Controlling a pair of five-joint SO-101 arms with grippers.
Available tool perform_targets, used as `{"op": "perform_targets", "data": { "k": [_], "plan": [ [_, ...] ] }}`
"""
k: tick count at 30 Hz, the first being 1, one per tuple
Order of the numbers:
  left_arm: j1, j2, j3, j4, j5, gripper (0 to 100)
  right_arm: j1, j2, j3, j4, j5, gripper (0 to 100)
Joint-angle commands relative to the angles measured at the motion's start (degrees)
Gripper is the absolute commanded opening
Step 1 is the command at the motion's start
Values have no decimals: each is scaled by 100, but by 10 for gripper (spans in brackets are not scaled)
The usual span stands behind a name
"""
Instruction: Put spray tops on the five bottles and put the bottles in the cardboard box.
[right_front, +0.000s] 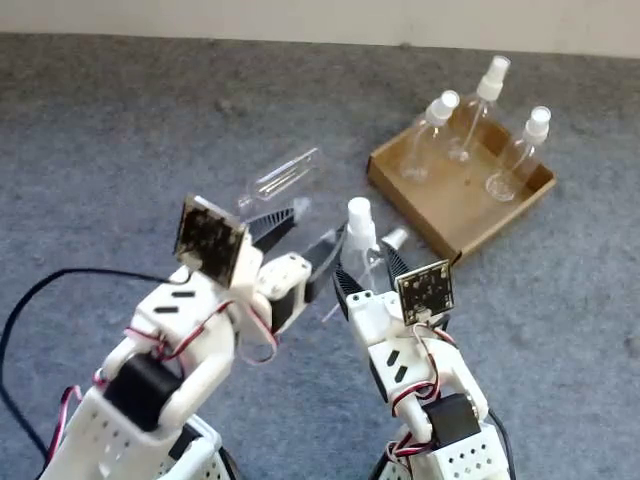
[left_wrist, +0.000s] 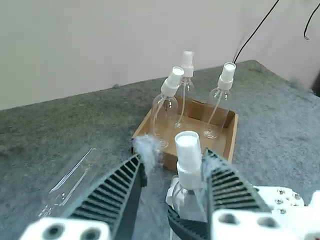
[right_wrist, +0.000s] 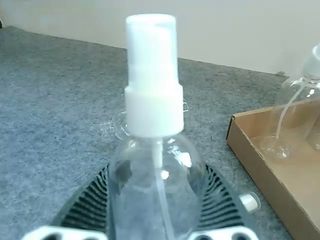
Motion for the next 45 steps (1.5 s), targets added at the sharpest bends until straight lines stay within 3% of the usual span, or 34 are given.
{"op": "perform_targets", "data": {
  "k": [1, 6, 11, 16, 24, 30, 39, 45],
  "plan": [
    [-92, -673, -84, 624, -53, 154, -48, -48, 910, -22, -18, 9],
    [-101, -1182, 910, 703, -53, 153, 31, -57, 901, -31, -9, 9],
    [-101, -1895, 1974, 703, -26, 152, 752, -57, 796, -690, -9, 9],
    [-66, -3011, 2686, 703, -35, 34, 1068, -57, 822, -1270, -44, 9],
    [-40, -2967, 3618, -35, -18, 20, 576, -57, 778, -1622, -44, 6],
    [110, -2967, 4233, -835, -18, 20, 75, -57, 796, -2756, -44, 6],
    [831, -2967, 4242, -888, -9, 20, -857, -57, 822, -3011, -44, 6],
    [1314, -2967, 4242, -923, -9, 5, -1033, -57, 822, -3011, -44, 5]
  ]
}}
